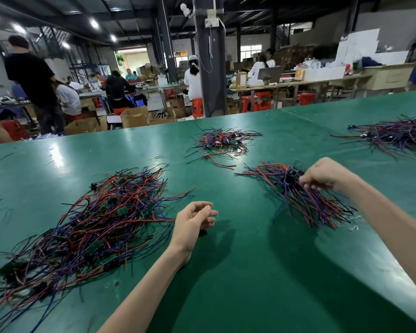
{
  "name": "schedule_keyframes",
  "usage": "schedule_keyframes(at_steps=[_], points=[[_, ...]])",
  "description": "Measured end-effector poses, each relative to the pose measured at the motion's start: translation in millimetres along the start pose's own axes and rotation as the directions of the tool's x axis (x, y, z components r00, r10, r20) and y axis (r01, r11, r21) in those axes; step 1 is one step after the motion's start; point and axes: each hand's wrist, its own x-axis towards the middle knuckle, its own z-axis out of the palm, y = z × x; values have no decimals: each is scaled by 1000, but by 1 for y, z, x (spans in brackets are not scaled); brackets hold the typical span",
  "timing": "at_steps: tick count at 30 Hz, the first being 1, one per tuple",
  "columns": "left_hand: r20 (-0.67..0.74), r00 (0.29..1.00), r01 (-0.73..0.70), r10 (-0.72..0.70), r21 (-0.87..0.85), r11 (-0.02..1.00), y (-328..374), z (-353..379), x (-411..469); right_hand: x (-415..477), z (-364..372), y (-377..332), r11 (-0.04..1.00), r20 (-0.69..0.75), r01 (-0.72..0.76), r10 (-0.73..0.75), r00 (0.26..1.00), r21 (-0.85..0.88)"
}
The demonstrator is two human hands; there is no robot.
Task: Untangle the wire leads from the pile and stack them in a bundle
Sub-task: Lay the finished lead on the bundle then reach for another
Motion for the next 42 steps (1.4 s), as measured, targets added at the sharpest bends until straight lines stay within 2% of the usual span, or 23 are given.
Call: schedule_keyframes(at_steps=[3,5,7,9,11,15,19,23,25,26,28,29,30,32,34,36,38,42], points=[[-12,1000,-3,4,18,1000,0,1,-2,-5,7,0,996,-94,28,-36,995,-84],[-21,1000,-1,2,32,999,1,2,-3,-15,16,-6,952,-208,12,-79,975,-305],[-27,1000,5,-4,41,999,3,2,-5,-32,35,-15,825,-344,-10,-225,911,-565],[-40,999,12,-10,48,999,5,2,-6,-48,62,-24,704,-366,31,-406,837,-709],[-55,998,16,-13,60,998,7,3,-8,-62,93,-31,648,-292,161,-532,795,-744],[-79,997,4,4,100,995,9,4,-12,-85,151,-37,610,-138,344,-604,785,-714],[-132,987,-63,93,216,974,7,3,-15,-95,175,-36,572,-93,398,-644,760,-717],[-203,948,-146,245,407,902,5,2,-16,-99,171,-24,555,-82,409,-658,748,-724],[-204,914,-197,351,535,822,6,0,-18,-101,170,-18,557,-59,434,-659,750,-708],[-172,887,-231,429,638,735,6,-2,-18,-102,169,-16,564,-49,454,-662,748,-690],[-59,812,-250,580,863,438,9,-12,-16,-103,169,-13,593,-44,492,-666,745,-637],[-23,781,-203,624,936,289,12,-19,-15,-104,169,-13,609,-46,510,-668,743,-607],[-28,773,-118,634,975,187,16,-27,-14,-104,169,-13,626,-51,524,-668,742,-578],[-146,794,108,590,989,99,25,-45,-14,-105,168,-15,654,-52,544,-663,747,-526],[-299,810,303,504,950,76,31,-61,-17,-105,168,-15,665,-42,549,-655,754,-506],[-361,820,370,445,926,68,32,-74,-18,-106,168,-16,668,-36,552,-653,757,-499],[-368,829,353,421,928,116,33,-82,-18,-108,167,-17,676,-34,555,-649,760,-485],[-388,775,241,499,911,334,41,-86,-20,-110,166,-18,701,-43,557,-638,769,-445]])
